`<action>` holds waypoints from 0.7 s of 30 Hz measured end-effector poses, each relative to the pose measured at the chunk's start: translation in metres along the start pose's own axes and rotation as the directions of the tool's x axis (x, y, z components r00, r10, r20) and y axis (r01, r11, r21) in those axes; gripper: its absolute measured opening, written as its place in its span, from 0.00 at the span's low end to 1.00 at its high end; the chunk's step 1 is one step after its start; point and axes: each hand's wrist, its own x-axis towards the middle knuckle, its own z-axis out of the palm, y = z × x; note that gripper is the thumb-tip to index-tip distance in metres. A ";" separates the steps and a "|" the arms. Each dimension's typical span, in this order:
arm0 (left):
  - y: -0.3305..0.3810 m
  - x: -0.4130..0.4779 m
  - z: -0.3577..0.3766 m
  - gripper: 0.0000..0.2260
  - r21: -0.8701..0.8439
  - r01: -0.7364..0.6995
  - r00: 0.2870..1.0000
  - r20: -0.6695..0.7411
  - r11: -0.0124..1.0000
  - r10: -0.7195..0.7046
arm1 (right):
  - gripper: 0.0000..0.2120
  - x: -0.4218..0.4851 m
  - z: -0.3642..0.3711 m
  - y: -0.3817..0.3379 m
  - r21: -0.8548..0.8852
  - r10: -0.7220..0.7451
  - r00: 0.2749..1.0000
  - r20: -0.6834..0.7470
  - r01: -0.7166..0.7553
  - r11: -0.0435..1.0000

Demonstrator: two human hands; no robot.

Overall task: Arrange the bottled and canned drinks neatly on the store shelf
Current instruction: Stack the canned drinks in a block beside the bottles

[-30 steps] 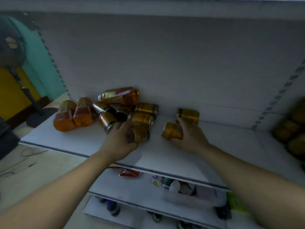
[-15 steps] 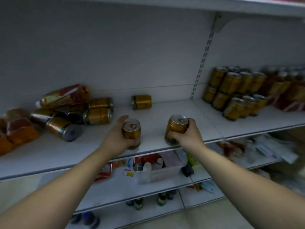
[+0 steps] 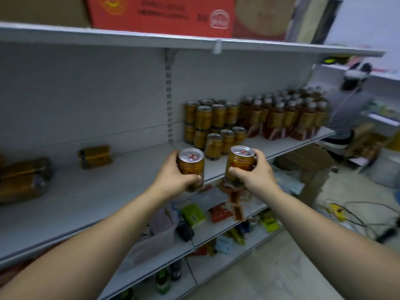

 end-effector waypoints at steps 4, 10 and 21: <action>0.033 0.012 0.074 0.28 -0.043 -0.031 0.999 0.027 0.999 0.032 | 0.32 0.017 -0.073 0.020 0.000 -0.013 0.999 -0.034 0.013 1.000; 0.052 0.032 0.126 0.34 -0.030 -0.015 1.000 -0.007 0.999 0.015 | 0.33 0.056 -0.125 0.037 0.023 -0.033 0.999 -0.013 0.033 0.999; 0.033 0.125 0.105 0.28 -0.004 0.020 0.981 -0.195 1.000 -0.020 | 0.35 0.173 -0.068 0.032 0.043 -0.052 0.988 0.148 0.046 0.998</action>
